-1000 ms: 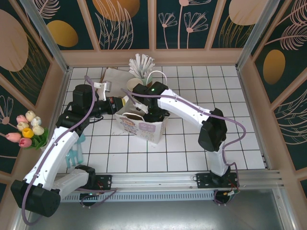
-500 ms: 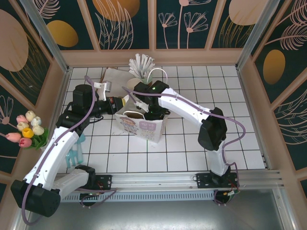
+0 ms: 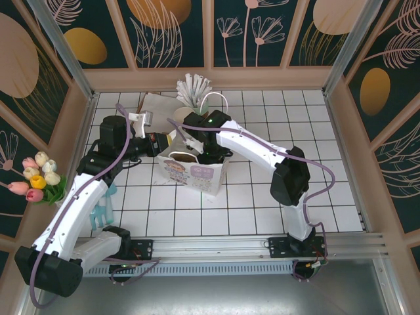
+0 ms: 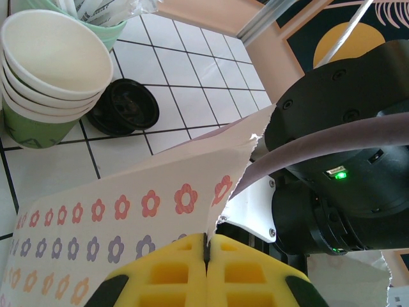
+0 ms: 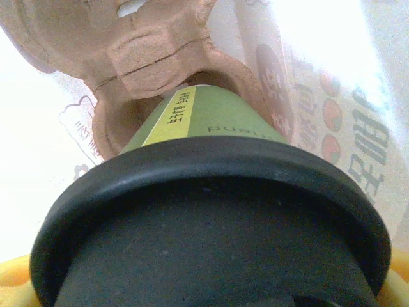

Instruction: Pack the takeout coffee

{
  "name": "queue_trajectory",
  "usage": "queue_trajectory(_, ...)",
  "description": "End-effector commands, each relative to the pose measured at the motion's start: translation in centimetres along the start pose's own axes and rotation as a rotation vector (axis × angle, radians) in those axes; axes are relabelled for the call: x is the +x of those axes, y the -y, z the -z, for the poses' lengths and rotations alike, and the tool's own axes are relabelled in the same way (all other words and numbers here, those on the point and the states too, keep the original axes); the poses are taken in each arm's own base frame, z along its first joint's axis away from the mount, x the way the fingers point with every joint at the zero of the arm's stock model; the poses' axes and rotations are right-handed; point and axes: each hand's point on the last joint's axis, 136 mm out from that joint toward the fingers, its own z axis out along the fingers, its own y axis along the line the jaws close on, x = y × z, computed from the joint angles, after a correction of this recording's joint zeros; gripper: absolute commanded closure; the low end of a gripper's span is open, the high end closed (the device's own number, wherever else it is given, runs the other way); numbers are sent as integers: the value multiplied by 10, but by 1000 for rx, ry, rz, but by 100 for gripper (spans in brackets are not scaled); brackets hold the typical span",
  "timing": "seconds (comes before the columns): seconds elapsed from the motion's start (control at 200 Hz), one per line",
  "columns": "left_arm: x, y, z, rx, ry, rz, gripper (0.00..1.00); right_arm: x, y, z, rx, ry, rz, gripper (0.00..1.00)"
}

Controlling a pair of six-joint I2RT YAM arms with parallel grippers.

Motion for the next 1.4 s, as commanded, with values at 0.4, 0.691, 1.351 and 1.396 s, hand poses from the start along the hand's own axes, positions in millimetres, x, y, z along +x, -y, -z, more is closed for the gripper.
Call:
queue_trajectory(0.4,-1,2,-2,11,0,-13,100,1,2,-8,-29,-12,14,70)
queue_trajectory(0.691,-2,3,-2,13,-1,-14,100,1,1,-10,-44,-10,22,71)
queue_trajectory(1.351,-2,3,-2,13,1,-7,100,0,-10,-14,-128,4,30,71)
queue_trajectory(1.396,-2,3,-2,12,1,-7,100,0,-9,-14,-128,6,31,71)
